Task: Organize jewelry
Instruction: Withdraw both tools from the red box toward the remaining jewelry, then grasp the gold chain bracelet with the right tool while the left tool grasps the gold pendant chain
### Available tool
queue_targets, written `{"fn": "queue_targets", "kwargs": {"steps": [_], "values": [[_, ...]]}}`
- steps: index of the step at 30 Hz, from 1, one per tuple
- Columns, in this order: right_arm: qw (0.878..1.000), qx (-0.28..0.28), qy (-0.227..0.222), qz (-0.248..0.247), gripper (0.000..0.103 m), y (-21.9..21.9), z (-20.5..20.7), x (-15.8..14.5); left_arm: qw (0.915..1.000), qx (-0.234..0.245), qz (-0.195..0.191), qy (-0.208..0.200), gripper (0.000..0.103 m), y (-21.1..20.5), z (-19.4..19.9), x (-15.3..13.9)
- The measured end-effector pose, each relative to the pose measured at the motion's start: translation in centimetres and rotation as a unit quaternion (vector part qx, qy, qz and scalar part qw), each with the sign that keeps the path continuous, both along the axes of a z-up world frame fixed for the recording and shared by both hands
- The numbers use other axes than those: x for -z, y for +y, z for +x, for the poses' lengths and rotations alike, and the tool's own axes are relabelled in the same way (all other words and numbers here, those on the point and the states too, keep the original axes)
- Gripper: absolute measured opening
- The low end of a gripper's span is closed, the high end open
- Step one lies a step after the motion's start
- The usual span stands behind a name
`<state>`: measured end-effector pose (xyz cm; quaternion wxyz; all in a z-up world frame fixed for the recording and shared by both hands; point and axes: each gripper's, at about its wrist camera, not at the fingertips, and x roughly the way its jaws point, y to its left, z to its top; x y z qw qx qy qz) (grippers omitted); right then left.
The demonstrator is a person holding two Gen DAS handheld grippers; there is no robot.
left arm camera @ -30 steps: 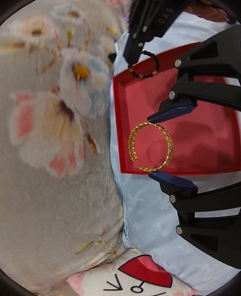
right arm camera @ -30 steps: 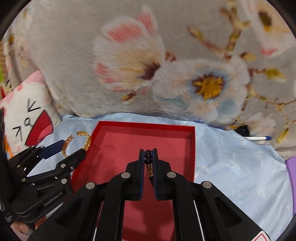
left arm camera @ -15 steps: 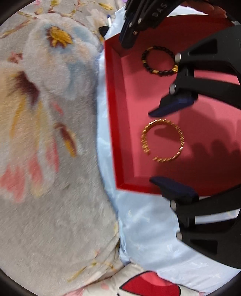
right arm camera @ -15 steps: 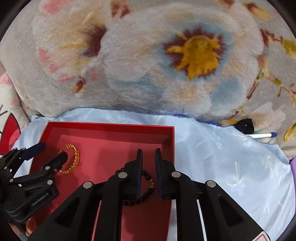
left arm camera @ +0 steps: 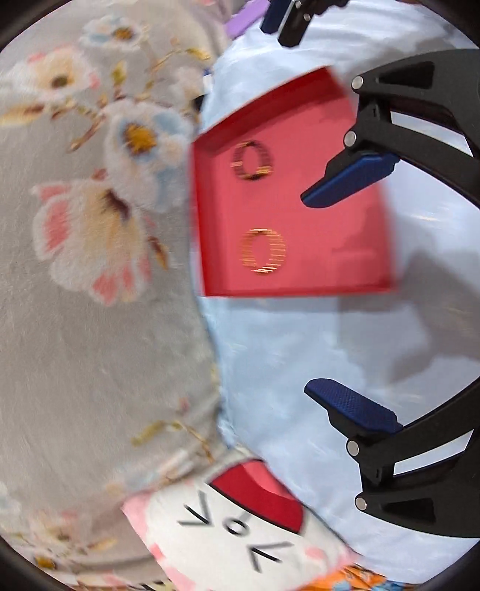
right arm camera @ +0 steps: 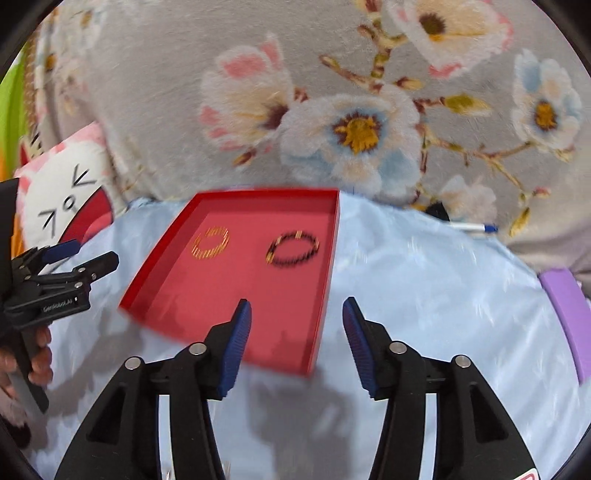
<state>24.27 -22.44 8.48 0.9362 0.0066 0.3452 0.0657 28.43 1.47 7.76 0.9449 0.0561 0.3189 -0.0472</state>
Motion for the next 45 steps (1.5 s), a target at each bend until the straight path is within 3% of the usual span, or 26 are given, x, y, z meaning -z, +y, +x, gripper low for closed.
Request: {"fn": "queue_targets", "kwargs": {"steps": [7, 14, 21, 32, 41, 42, 45], "values": [[1.000, -0.011, 0.023, -0.013, 0.053, 0.8, -11.0, 3.8, 0.9971, 0.026, -0.015, 0.071, 0.091, 1.8, -8.6, 5.2], [0.999, -0.017, 0.046, -0.001, 0.053, 1.7, -16.1, 7.1, 0.9947, 0.052, -0.017, 0.087, 0.090, 1.1, -14.2, 8.5], [0.996, -0.071, 0.062, 0.006, 0.053, 4.3, -17.7, 8.6, 0.9945, 0.073, -0.008, 0.075, 0.090, 0.3, -16.9, 9.3], [0.988, -0.132, 0.079, -0.008, 0.050, 10.2, -15.9, 9.6, 0.9960, 0.030, -0.015, 0.083, 0.090, 2.2, -16.7, 9.4], [0.987, -0.126, 0.097, -0.006, 0.026, 11.4, -13.5, 10.3, 0.9929, 0.037, -0.045, 0.103, 0.090, 3.7, -16.7, 9.9], [0.987, -0.124, 0.097, -0.005, 0.020, 11.3, -13.5, 10.3, 0.9928, 0.040, -0.046, 0.103, 0.090, 3.7, -16.7, 10.0], [0.988, -0.118, 0.099, 0.011, 0.017, 10.5, -13.5, 10.3, 0.9924, 0.050, -0.045, 0.103, 0.090, 3.4, -16.9, 10.0]]}}
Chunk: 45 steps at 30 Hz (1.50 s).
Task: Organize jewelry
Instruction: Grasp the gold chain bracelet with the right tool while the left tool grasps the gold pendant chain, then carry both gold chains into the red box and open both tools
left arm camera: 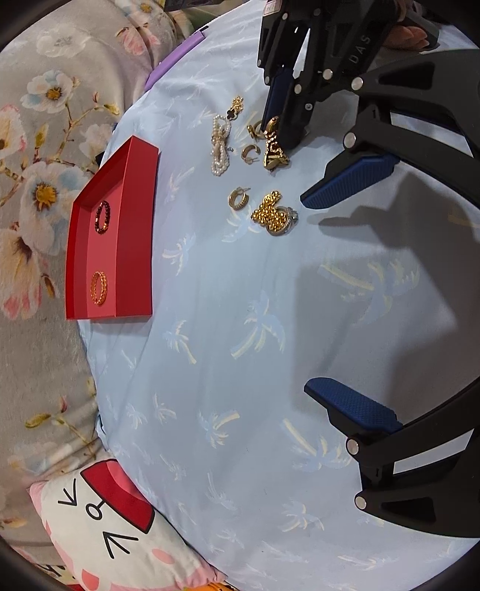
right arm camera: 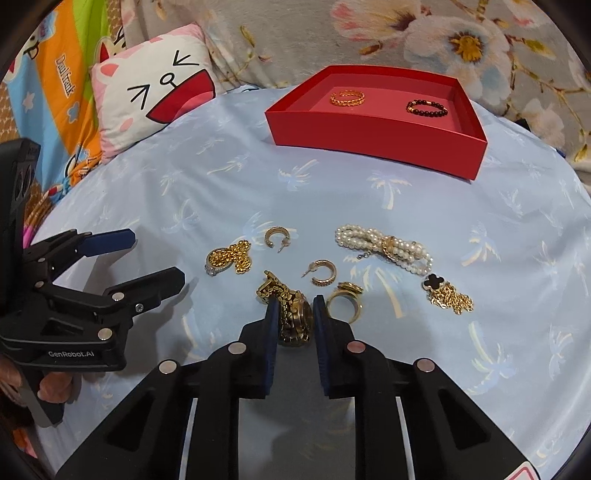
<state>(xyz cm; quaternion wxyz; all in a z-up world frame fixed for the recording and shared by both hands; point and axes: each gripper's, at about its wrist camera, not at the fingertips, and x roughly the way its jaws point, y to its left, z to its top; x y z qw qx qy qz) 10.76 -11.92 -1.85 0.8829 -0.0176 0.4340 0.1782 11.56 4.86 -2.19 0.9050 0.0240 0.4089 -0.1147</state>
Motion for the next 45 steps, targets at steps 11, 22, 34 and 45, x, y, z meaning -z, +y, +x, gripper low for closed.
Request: {"fn": "queue_targets", "kwargs": {"steps": [11, 22, 34, 45], "values": [[0.999, 0.041, 0.008, 0.017, 0.017, -4.1, -3.2, -0.3, 0.9984, 0.054, 0.014, 0.006, 0.060, -3.3, 2.0, 0.2], [0.997, 0.055, 0.017, 0.042, 0.017, -6.1, -3.6, 0.1, 0.9950, 0.096, 0.025, -0.002, 0.035, -5.8, 3.4, 0.2], [0.997, 0.053, 0.019, 0.050, 0.017, -6.4, -3.5, 0.1, 0.9941, 0.108, -0.001, -0.005, 0.007, -5.5, 2.7, -0.4], [0.996, 0.063, 0.000, 0.057, 0.006, -7.1, -3.9, -1.0, 0.9909, 0.099, -0.063, -0.067, 0.007, -3.1, 1.0, -8.4]]}}
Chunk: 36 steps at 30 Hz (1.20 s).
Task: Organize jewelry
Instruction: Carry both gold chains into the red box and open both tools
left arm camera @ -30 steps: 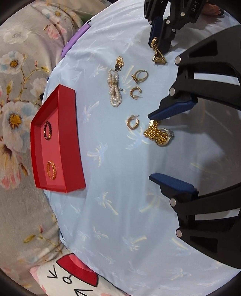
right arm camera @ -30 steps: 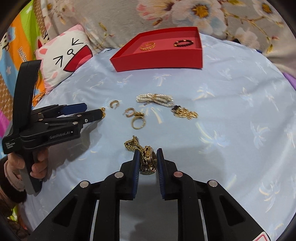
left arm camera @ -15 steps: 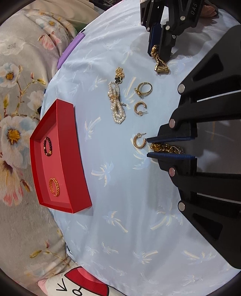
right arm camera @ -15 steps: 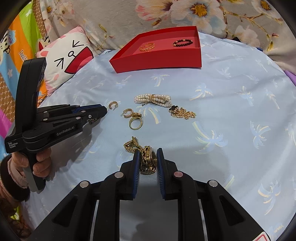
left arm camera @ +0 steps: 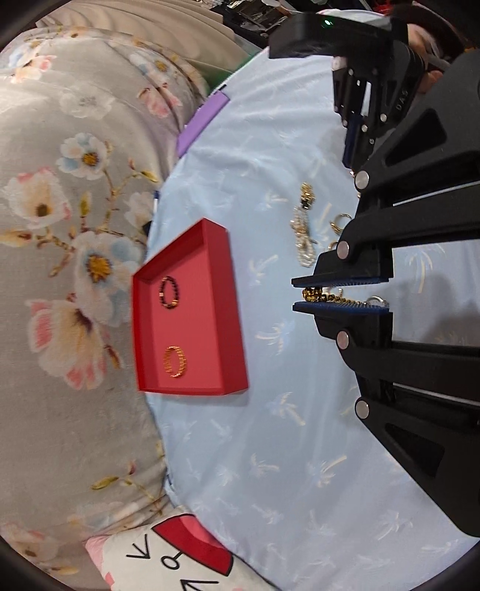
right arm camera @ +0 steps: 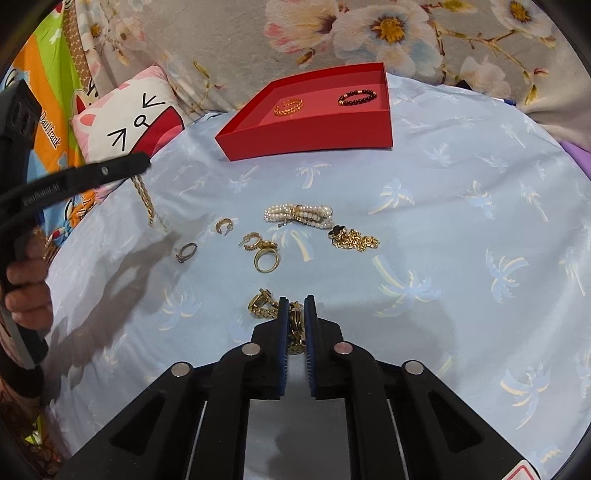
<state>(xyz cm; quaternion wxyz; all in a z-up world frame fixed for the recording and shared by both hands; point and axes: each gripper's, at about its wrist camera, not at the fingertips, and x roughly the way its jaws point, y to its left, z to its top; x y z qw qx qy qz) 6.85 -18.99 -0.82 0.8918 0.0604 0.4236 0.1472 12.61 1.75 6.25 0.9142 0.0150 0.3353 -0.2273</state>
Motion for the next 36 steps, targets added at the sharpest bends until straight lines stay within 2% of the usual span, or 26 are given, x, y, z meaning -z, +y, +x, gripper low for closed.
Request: {"fn": "queue_targets", "kwargs": {"steps": [3, 6, 8, 9, 10, 12, 15, 16, 17, 19, 21, 29, 36], "values": [[1.000, -0.002, -0.010, 0.003, 0.001, -0.2, -0.2, -0.7, 0.9999, -0.005, -0.002, -0.015, 0.007, 0.1, -0.1, -1.4], [1.000, -0.007, -0.017, 0.009, 0.001, -0.3, -0.3, -1.1, 0.9996, -0.011, -0.005, -0.025, 0.007, 0.3, -0.1, -2.2], [1.000, -0.017, -0.013, 0.012, 0.005, -0.1, -0.2, -0.9, 0.9996, -0.011, -0.007, -0.024, 0.007, 0.3, -0.2, -2.2], [1.000, -0.018, -0.011, 0.010, 0.015, 0.1, -0.2, -0.8, 0.9997, -0.010, -0.007, -0.022, 0.007, 0.3, -0.2, -2.1], [1.000, -0.020, -0.007, 0.006, 0.029, 0.3, -0.1, -0.6, 0.9997, -0.011, -0.006, -0.020, 0.007, 0.3, -0.2, -2.0], [1.000, -0.019, -0.010, -0.006, 0.044, 0.6, -0.2, -0.4, 0.9999, -0.010, -0.006, -0.013, 0.007, 0.3, -0.2, -1.4], [0.999, -0.022, -0.009, -0.026, 0.044, 1.1, -0.1, 0.0, 0.9999, -0.010, -0.003, -0.003, 0.007, 0.4, -0.1, -0.6], [0.999, -0.023, -0.003, -0.028, 0.041, 1.2, 0.1, 0.3, 0.9999, -0.010, -0.002, -0.001, 0.007, 0.4, -0.1, -0.4], [0.999, -0.024, 0.004, -0.028, 0.038, 1.2, 0.2, 0.6, 0.9999, -0.010, -0.001, 0.002, 0.007, 0.4, -0.1, -0.1], [0.999, -0.024, 0.013, -0.034, 0.022, 1.4, 0.4, 1.2, 0.9999, -0.010, -0.001, 0.009, 0.007, 0.4, 0.0, 0.4], [0.999, -0.020, 0.011, -0.038, 0.017, 1.3, 0.4, 1.2, 0.9999, -0.009, 0.000, 0.013, 0.007, 0.5, 0.0, 0.8], [1.000, -0.011, 0.006, -0.017, 0.017, 0.8, 0.6, -0.1, 0.9998, -0.014, 0.003, 0.015, 0.007, 1.0, 0.8, 0.6], [1.000, -0.009, -0.030, -0.002, 0.017, 0.0, 4.1, -5.0, 0.9993, -0.025, 0.018, -0.023, 0.007, 0.9, 3.5, -2.2]]}}
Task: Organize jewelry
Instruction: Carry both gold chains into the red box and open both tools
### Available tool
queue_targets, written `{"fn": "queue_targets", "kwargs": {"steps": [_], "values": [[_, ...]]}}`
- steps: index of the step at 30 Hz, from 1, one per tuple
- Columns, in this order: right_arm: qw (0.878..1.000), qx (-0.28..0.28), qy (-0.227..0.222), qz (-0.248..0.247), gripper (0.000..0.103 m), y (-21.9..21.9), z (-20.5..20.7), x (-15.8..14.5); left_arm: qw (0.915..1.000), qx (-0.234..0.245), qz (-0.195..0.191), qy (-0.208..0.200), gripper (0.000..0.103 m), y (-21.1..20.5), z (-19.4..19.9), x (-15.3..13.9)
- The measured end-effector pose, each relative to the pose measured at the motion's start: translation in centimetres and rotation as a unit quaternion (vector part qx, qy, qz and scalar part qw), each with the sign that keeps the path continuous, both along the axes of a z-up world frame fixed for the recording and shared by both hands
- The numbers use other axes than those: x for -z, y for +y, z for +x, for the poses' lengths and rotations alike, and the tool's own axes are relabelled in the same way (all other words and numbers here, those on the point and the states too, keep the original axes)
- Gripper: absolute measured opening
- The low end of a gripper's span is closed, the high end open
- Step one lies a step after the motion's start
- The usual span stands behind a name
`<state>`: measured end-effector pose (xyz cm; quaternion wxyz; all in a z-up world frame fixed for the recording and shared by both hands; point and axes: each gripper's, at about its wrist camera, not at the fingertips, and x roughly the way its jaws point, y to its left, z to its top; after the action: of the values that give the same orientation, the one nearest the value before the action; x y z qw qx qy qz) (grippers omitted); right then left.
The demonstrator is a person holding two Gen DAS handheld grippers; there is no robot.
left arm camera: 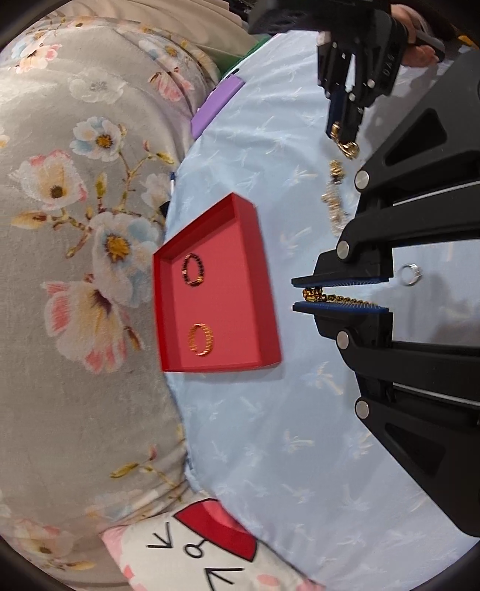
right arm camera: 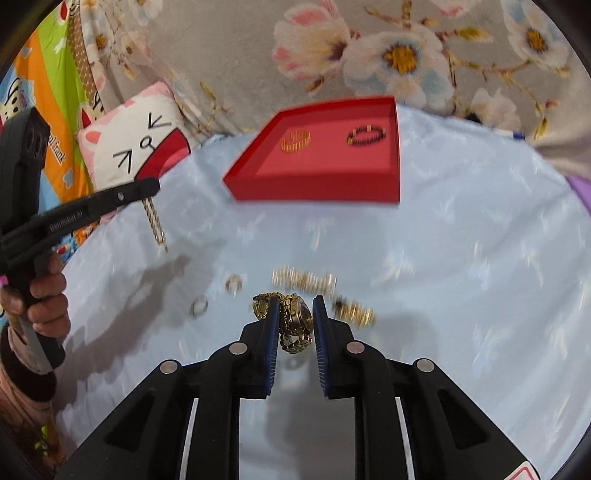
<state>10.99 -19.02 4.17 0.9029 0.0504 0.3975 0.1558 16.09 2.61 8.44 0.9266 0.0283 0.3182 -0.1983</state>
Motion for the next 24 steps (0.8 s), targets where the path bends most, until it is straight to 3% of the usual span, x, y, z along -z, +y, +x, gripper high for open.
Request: {"fn": "queue_targets", "kwargs": {"steps": [4, 9, 18, 24], "values": [[0.999, 0.006, -0.044, -0.013, 0.017, 0.1, 4.4, -3.8, 0.9995, -0.014, -0.002, -0.028, 0.007, -0.6, 3.3, -1.9], [0.997, 0.018, -0.064, -0.025, 0.017, 0.4, 11.0, -5.7, 0.9991, -0.027, -0.003, -0.032, 0.007, -1.9, 8.9, -2.6], [0.998, 0.058, 0.006, -0.011, 0.017, -0.5, 22.5, -0.9, 0.9984, -0.051, -0.012, 0.023, 0.007, -3.6, 18.6, 1.2], [0.997, 0.066, 0.026, -0.020, 0.017, -0.5, 25.1, 1.2, 0.9966, -0.063, -0.002, 0.054, 0.007, -4.0, 22.4, 4.2]]}}
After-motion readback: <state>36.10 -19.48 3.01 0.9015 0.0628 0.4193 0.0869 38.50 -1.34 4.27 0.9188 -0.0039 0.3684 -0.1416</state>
